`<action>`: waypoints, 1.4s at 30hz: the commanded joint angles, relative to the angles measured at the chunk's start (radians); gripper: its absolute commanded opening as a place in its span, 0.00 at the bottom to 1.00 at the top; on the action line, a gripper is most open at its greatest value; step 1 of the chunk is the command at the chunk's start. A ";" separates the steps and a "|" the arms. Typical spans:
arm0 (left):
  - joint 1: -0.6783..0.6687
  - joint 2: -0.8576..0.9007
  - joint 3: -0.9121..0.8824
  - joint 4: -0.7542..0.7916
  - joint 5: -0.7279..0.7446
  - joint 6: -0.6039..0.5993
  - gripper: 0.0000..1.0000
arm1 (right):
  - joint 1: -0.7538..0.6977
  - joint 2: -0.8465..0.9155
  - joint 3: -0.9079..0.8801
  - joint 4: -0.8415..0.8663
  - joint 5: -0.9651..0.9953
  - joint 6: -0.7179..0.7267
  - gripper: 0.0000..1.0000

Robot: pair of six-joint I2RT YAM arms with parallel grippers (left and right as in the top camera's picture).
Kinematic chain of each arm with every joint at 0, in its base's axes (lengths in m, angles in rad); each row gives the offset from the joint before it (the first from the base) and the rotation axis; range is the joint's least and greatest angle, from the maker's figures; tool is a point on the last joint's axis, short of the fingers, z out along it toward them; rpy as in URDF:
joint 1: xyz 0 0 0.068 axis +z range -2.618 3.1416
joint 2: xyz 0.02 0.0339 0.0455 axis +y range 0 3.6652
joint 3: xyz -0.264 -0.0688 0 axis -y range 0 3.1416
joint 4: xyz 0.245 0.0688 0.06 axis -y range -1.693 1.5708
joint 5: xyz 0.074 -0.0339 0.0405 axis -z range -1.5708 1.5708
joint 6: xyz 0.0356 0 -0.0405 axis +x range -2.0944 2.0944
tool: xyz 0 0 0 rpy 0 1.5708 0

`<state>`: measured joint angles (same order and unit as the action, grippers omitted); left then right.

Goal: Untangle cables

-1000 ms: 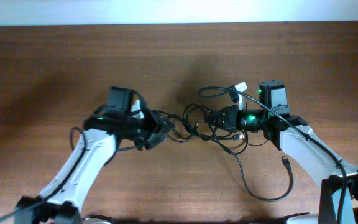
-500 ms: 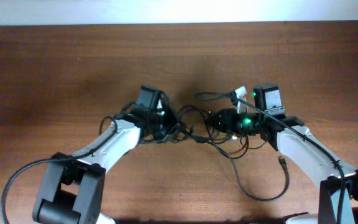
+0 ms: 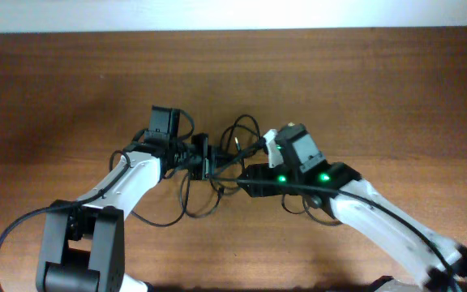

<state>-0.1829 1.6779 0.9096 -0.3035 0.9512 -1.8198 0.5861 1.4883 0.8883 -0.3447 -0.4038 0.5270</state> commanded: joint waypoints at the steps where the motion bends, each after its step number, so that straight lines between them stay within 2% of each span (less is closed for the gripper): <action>1: 0.003 0.011 0.004 0.003 0.111 -0.019 0.00 | -0.004 0.060 0.003 0.095 0.046 0.013 0.51; 2: 0.003 0.011 0.004 0.003 0.111 -0.005 0.00 | -0.004 0.060 0.003 0.127 0.047 0.012 0.49; 3: 0.003 0.011 0.004 0.003 0.111 0.012 0.00 | -0.006 0.060 0.003 0.151 0.097 0.013 0.33; 4: 0.003 0.011 0.004 0.003 0.111 0.020 0.00 | -0.006 0.060 0.003 0.146 0.153 0.013 0.12; 5: 0.007 0.011 0.004 0.004 0.111 0.077 0.00 | -0.016 0.060 0.003 0.095 0.237 0.013 0.04; 6: 0.025 0.011 0.004 0.007 0.111 0.177 0.00 | -0.037 0.060 0.003 0.054 0.256 0.037 0.04; 8: 0.105 0.011 0.004 0.148 0.125 0.654 0.00 | -0.136 0.060 0.003 -0.040 0.233 0.092 0.04; 9: 0.129 0.011 0.004 0.185 0.175 0.795 0.00 | -0.176 0.060 0.003 -0.063 0.201 0.091 0.04; 10: 0.145 0.011 0.004 0.199 0.249 0.916 0.00 | -0.198 0.060 0.003 -0.088 0.203 0.091 0.04; 12: 0.148 0.011 0.004 0.199 0.353 1.054 0.03 | -0.229 0.060 0.003 -0.131 0.206 0.091 0.04; 13: 0.147 0.011 0.004 0.198 0.373 1.077 0.08 | -0.236 0.060 0.003 -0.139 0.206 0.091 0.04; 14: 0.147 0.011 0.004 0.198 0.396 1.100 0.07 | -0.236 0.060 0.003 -0.140 0.202 0.091 0.04; 15: 0.147 0.011 0.004 0.198 0.388 1.094 0.00 | -0.234 0.060 0.003 -0.146 0.193 0.092 0.04; 16: 0.147 0.011 0.004 0.196 0.369 1.049 0.00 | -0.233 0.060 0.003 -0.159 0.190 0.092 0.04; 18: 0.146 0.011 0.004 0.195 0.317 0.811 0.00 | -0.233 0.060 0.003 -0.192 0.180 0.091 0.04; 19: 0.146 0.011 0.004 0.196 0.280 0.758 0.00 | -0.233 0.060 0.003 -0.209 0.157 0.091 0.04; 20: 0.146 0.011 0.004 0.199 0.190 0.786 0.06 | -0.233 0.060 0.003 -0.220 0.098 0.056 0.04; 21: 0.146 0.011 0.004 0.198 0.105 0.840 0.27 | -0.233 0.060 0.003 -0.221 -0.008 -0.008 0.04; 22: 0.136 0.011 0.004 0.191 -0.002 0.922 0.99 | -0.233 0.060 0.003 -0.221 -0.064 -0.022 0.17; 23: 0.124 0.011 0.004 0.174 -0.056 0.952 0.99 | -0.233 0.059 0.005 -0.222 -0.111 -0.022 0.27; 24: 0.101 0.011 0.004 0.126 -0.150 0.966 0.99 | -0.233 0.050 0.020 -0.240 -0.153 -0.022 0.45; 25: 0.065 0.011 0.004 0.032 -0.276 0.977 0.99 | -0.233 0.030 0.048 -0.283 -0.154 -0.023 0.69; 26: 0.043 0.011 0.004 0.024 -0.277 0.977 1.00 | -0.233 0.005 0.068 -0.314 -0.154 -0.027 0.77; 27: 0.012 0.011 0.004 0.026 -0.266 0.977 0.75 | -0.234 -0.025 0.089 -0.335 -0.142 -0.027 0.84; 29: -0.076 0.011 0.004 0.046 -0.260 1.003 0.69 | -0.234 -0.084 0.149 -0.430 -0.006 -0.026 0.87; 30: -0.166 0.011 0.004 0.124 -0.264 1.125 0.73 | -0.235 -0.138 0.217 -0.550 0.159 -0.026 0.92; 31: -0.210 0.011 0.004 0.142 -0.301 1.144 0.88 | -0.240 -0.169 0.264 -0.625 0.248 -0.025 0.96; 32: -0.275 0.011 0.004 0.154 -0.366 1.142 0.91 | -0.265 -0.227 0.341 -0.721 0.352 0.002 1.00; 33: -0.333 0.011 0.008 0.144 -0.445 1.136 0.88 | -0.299 -0.278 0.377 -0.749 0.375 0.008 1.00; 34: -0.392 0.011 0.032 0.077 -0.563 1.125 0.89 | -0.343 -0.347 0.388 -0.751 0.375 0.008 0.99; 35: -0.437 0.011 0.069 -0.002 -0.684 1.169 0.74 | -0.367 -0.385 0.387 -0.755 0.375 0.008 0.99; 36: -0.464 0.011 0.098 -0.029 -0.756 1.332 0.65 | -0.383 -0.417 0.387 -0.763 0.375 0.000 0.99; 37: -0.504 0.011 0.122 -0.027 -0.834 1.676 0.64 | -0.388 -0.433 0.387 -0.776 0.391 0.000 0.98; 38: -0.522 0.011 0.122 -0.025 -0.867 1.873 0.63 | -0.390 -0.439 0.387 -0.784 0.397 -0.013 0.98; 39: -0.541 0.011 0.122 -0.025 -0.897 2.015 0.54 | -0.391 -0.438 0.387 -0.791 0.398 -0.027 0.99; 40: -0.556 0.011 0.122 -0.024 -0.951 2.068 0.45 | -0.391 -0.430 0.387 -0.793 0.398 -0.032 0.99; 41: -0.561 0.012 0.122 -0.029 -0.968 2.070 0.31 | -0.391 -0.425 0.387 -0.790 0.399 -0.050 0.99; 42: -0.565 0.012 0.121 -0.041 -0.968 2.085 0.29 | -0.391 -0.421 0.387 -0.789 0.404 -0.060 0.99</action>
<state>-0.7399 1.7054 1.0195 -0.3309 0.0467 0.1341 0.2047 1.0611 1.2663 -1.1370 -0.0223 0.4942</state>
